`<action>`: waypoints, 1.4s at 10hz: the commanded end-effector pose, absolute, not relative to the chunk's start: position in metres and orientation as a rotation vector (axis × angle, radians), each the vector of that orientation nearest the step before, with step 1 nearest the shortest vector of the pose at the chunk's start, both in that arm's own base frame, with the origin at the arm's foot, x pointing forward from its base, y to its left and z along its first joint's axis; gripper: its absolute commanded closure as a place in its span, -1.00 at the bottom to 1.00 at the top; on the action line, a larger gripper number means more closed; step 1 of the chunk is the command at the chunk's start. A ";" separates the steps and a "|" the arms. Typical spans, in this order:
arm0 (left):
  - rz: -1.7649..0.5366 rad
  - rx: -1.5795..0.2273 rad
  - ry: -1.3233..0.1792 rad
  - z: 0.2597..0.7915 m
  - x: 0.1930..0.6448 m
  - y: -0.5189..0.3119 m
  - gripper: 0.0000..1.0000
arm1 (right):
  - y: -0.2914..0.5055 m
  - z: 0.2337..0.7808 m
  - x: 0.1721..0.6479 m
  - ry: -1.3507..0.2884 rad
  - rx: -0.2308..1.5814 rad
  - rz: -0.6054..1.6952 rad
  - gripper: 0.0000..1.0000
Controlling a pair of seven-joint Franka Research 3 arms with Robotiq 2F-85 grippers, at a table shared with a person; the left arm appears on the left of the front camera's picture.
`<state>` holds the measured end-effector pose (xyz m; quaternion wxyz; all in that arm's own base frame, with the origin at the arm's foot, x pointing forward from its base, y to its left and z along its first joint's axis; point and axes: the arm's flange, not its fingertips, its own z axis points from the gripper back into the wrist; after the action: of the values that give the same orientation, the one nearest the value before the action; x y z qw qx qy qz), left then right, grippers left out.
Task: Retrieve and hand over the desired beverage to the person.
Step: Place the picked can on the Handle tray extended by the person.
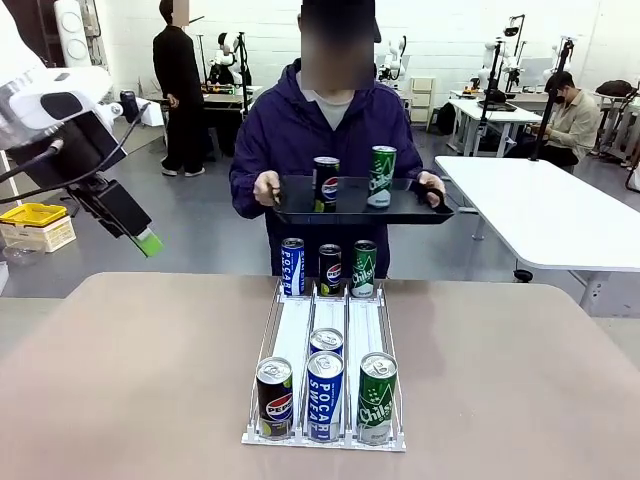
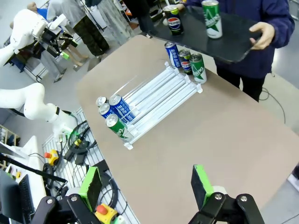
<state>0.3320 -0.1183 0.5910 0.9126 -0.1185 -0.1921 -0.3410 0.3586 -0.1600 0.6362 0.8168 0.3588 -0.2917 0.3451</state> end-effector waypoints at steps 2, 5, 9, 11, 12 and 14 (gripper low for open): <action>-0.715 -0.225 -0.391 0.590 0.330 -0.123 -1.00 | -0.159 0.637 0.360 -0.651 0.790 0.744 -1.00; -0.715 -0.225 -0.391 0.590 0.330 -0.123 -1.00 | -0.159 0.637 0.360 -0.651 0.790 0.744 -1.00; -0.715 -0.225 -0.391 0.590 0.330 -0.123 -1.00 | -0.159 0.637 0.360 -0.651 0.790 0.744 -1.00; -0.715 -0.225 -0.391 0.590 0.330 -0.123 -1.00 | -0.159 0.637 0.360 -0.651 0.790 0.744 -1.00; -0.715 -0.225 -0.391 0.590 0.330 -0.123 -1.00 | -0.159 0.637 0.360 -0.651 0.790 0.744 -1.00; -0.713 -0.234 -0.392 0.590 0.331 -0.121 -1.00 | -0.159 0.637 0.360 -0.651 0.790 0.744 -1.00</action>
<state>0.3313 -0.1209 0.5904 0.9118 -0.1139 -0.1904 -0.3456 0.3586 -0.1600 0.6362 0.8167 0.3587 -0.2918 0.3453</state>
